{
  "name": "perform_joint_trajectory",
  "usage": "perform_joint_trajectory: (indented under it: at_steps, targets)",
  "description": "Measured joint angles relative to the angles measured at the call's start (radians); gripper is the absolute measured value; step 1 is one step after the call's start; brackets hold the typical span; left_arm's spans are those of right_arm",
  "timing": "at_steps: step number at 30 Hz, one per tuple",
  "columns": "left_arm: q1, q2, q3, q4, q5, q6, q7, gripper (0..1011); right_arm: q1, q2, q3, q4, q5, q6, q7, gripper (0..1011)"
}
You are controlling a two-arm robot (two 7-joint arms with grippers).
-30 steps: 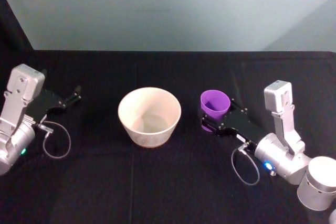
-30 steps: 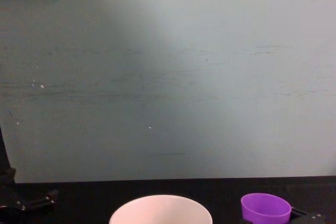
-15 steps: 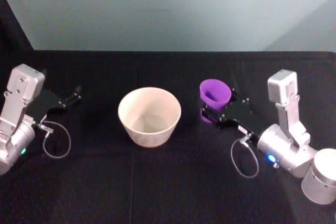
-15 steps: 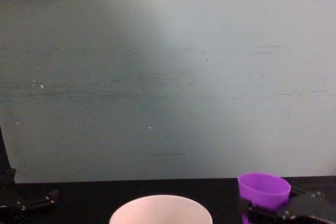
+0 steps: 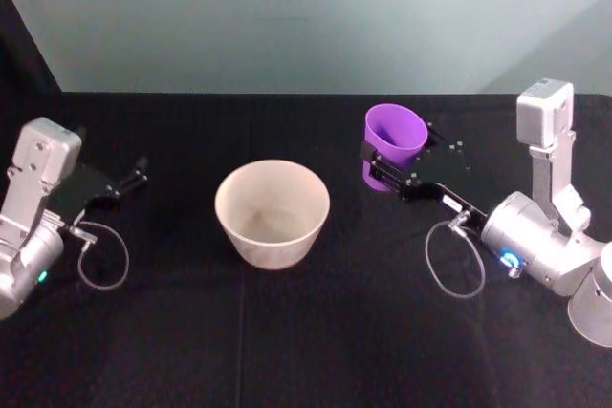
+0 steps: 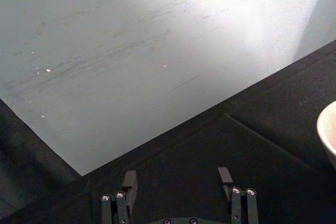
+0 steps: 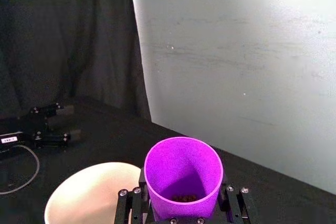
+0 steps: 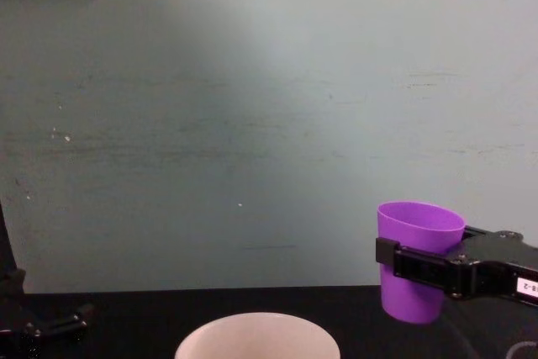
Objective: Pick up the cup and pour the mung beans from the cup into the bowl.
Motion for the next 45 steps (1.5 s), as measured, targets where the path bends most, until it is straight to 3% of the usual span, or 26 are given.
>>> perform_joint_trajectory:
  at_steps: [45]
  targets:
    - [0.0, 0.0, 0.0, 0.0, 0.0, 0.0, 0.0, 1000, 0.0, -0.001, -0.001, 0.004, -0.003, -0.006, 0.0, 723]
